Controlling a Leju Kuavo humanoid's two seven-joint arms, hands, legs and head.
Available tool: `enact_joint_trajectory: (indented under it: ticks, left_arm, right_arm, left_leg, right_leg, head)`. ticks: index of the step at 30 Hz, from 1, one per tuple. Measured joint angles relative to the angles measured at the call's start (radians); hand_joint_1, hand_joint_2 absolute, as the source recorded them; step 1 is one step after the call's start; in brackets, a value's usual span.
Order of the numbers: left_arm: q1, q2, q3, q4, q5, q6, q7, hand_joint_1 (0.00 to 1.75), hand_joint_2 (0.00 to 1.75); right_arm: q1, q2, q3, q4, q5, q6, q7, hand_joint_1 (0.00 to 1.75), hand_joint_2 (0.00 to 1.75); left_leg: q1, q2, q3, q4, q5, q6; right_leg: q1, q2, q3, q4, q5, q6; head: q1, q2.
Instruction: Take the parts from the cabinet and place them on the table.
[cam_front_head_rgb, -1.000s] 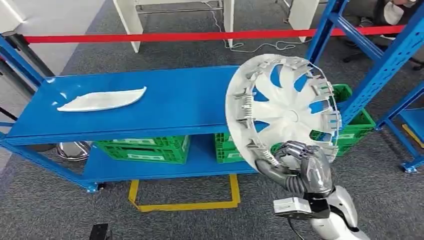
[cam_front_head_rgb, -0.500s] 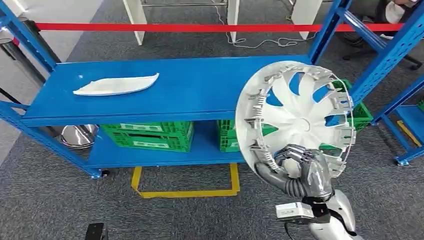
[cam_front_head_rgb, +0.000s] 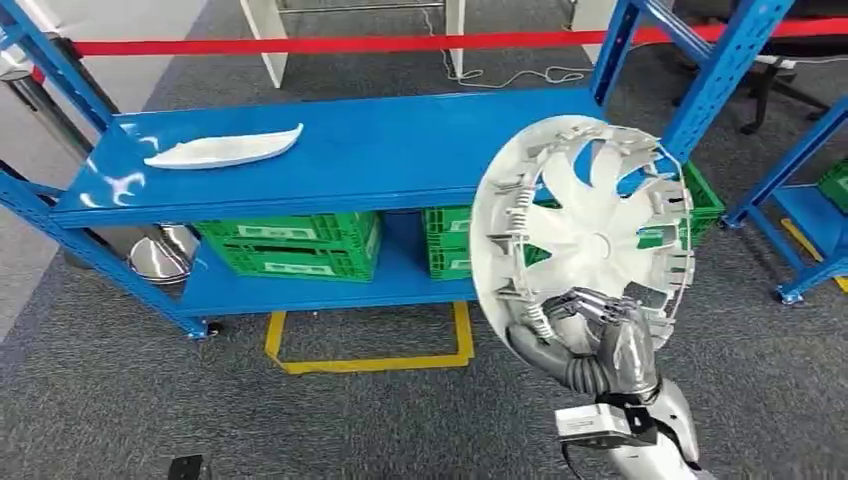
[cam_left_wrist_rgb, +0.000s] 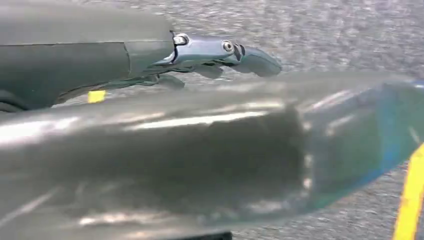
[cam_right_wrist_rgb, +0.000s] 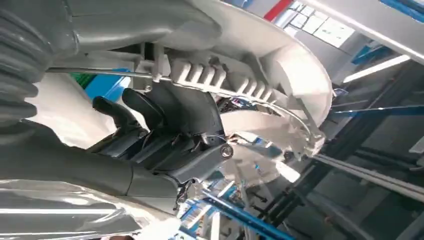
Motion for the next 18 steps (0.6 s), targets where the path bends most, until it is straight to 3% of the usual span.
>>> enact_joint_trajectory:
  ticks: [1,2,3,4,6,7,8,9,12,13,14,15,16,17,18]
  left_arm:
    - [0.001,0.0,0.002,0.0,0.001,0.0,0.0,0.0,0.0]
    - [0.001,0.0,0.003,0.0,0.001,0.0,0.0,0.0,0.0]
    - [0.001,-0.001,0.004,0.0,0.001,0.0,0.0,0.0,0.0]
    - [0.001,-0.001,0.006,0.0,0.0,0.0,0.0,0.0,0.0]
    - [0.001,-0.001,0.008,0.0,0.0,0.0,0.0,0.0,0.0]
    - [0.0,-0.001,0.008,0.0,0.0,0.0,0.0,0.0,0.0]
    - [-0.002,-0.001,0.008,0.0,0.0,-0.001,0.0,0.0,0.0]
    - [-0.003,-0.001,0.008,0.0,0.0,-0.003,0.0,0.0,0.0]
    - [-0.002,-0.003,0.008,0.0,-0.002,-0.009,-0.001,0.0,0.0]
    - [0.0,-0.007,0.008,0.0,-0.003,-0.014,-0.005,0.0,0.0]
    - [0.0,-0.006,0.008,0.0,-0.003,-0.018,-0.007,0.0,0.0]
    - [-0.001,-0.006,0.009,0.0,-0.003,-0.019,-0.008,0.0,0.0]
    - [-0.002,-0.008,0.009,0.0,-0.003,-0.021,-0.008,0.0,0.0]
    - [-0.003,-0.01,0.009,0.0,-0.003,-0.021,-0.009,0.0,0.0]
    - [-0.004,-0.011,0.009,0.0,-0.003,-0.021,-0.009,0.0,0.0]
  right_arm:
    - [0.0,0.003,0.0,0.001,0.0,0.0,-0.002,1.75,1.75]
    - [0.0,0.004,0.0,0.002,-0.001,0.0,-0.002,1.75,1.75]
    - [0.0,0.004,0.0,0.005,-0.001,0.0,-0.002,1.75,1.75]
    - [0.0,0.005,0.0,0.005,-0.001,0.0,-0.002,1.75,1.75]
    - [0.0,0.007,0.0,0.005,-0.001,0.0,-0.002,1.75,1.75]
    - [0.001,0.01,0.0,0.005,-0.002,0.0,-0.002,1.75,1.75]
    - [0.002,0.012,0.0,0.005,-0.004,0.0,-0.002,1.75,1.75]
    - [0.0,0.013,-0.001,0.005,-0.006,0.0,-0.003,1.75,1.75]
    - [0.005,0.013,0.0,0.005,-0.007,0.0,-0.012,1.75,1.75]
    - [0.012,0.013,-0.001,0.005,-0.015,0.0,-0.02,1.75,1.75]
    - [0.017,0.013,-0.002,0.005,-0.022,0.0,-0.027,1.75,1.75]
    - [0.019,0.013,-0.002,0.005,-0.027,0.0,-0.032,1.75,1.75]
    - [0.019,0.013,-0.002,0.005,-0.028,0.002,-0.033,1.75,1.75]
    - [0.02,0.013,-0.002,0.005,-0.031,0.002,-0.034,1.75,1.75]
    - [0.022,0.013,-0.002,0.005,-0.034,0.002,-0.034,1.75,1.75]
  left_leg:
    - [0.003,0.0,-0.014,0.096,-0.075,-0.005]
    - [0.005,0.0,-0.02,0.168,-0.108,-0.007]
    - [0.006,0.0,-0.015,0.209,-0.108,-0.007]
    - [0.006,0.0,0.003,0.209,-0.085,-0.005]
    - [0.006,0.0,0.083,0.111,-0.026,0.004]
    - [0.005,-0.003,0.151,0.016,-0.01,0.013]
    - [0.001,-0.008,0.199,-0.064,-0.036,0.021]
    - [-0.001,-0.009,0.22,-0.11,-0.045,0.022]
    - [-0.011,-0.01,0.202,-0.123,-0.026,0.031]
    - [-0.001,-0.003,0.201,-0.138,-0.012,0.039]
    - [-0.004,-0.001,0.193,-0.137,-0.003,0.048]
    - [-0.005,-0.001,0.184,-0.136,0.003,0.055]
    - [-0.007,-0.001,0.173,-0.132,0.009,0.056]
    - [-0.01,0.001,0.162,-0.128,0.015,0.058]
    - [-0.011,0.002,0.147,-0.122,0.022,0.059]
  right_leg:
    - [0.001,-0.001,-0.016,0.001,0.014,-0.001]
    - [0.003,-0.001,-0.03,0.004,0.024,-0.001]
    - [0.004,-0.002,-0.047,0.009,0.033,-0.001]
    - [0.005,-0.002,-0.064,0.014,0.041,0.0]
    - [0.007,0.001,-0.095,0.02,0.059,0.002]
    - [0.007,0.003,-0.104,0.022,0.067,0.006]
    - [0.01,0.003,-0.113,0.022,0.073,0.01]
    - [0.011,0.002,-0.117,0.022,0.081,0.015]
    - [0.001,0.002,-0.134,0.01,0.115,0.039]
    - [0.0,0.004,-0.145,0.015,0.101,0.045]
    - [0.002,0.004,-0.158,0.039,0.058,0.047]
    - [0.002,0.005,-0.173,0.1,0.003,0.047]
    - [0.002,0.005,-0.195,0.181,-0.047,0.048]
    - [0.003,0.005,-0.214,0.259,-0.086,0.049]
    - [0.004,0.005,-0.223,0.322,-0.102,0.049]
  head:
    - [0.0,0.0]
    - [0.0,0.0]
    - [0.0,0.0]
    - [0.0,0.0]
    - [0.0,0.0]
    - [0.0,0.0]
    - [0.0,0.0]
    - [0.003,0.0]
    - [0.0,0.0]
    - [0.001,0.0]
    - [0.005,0.0]
    - [0.007,0.0]
    - [0.008,0.0]
    - [0.007,0.0]
    - [0.008,0.0]
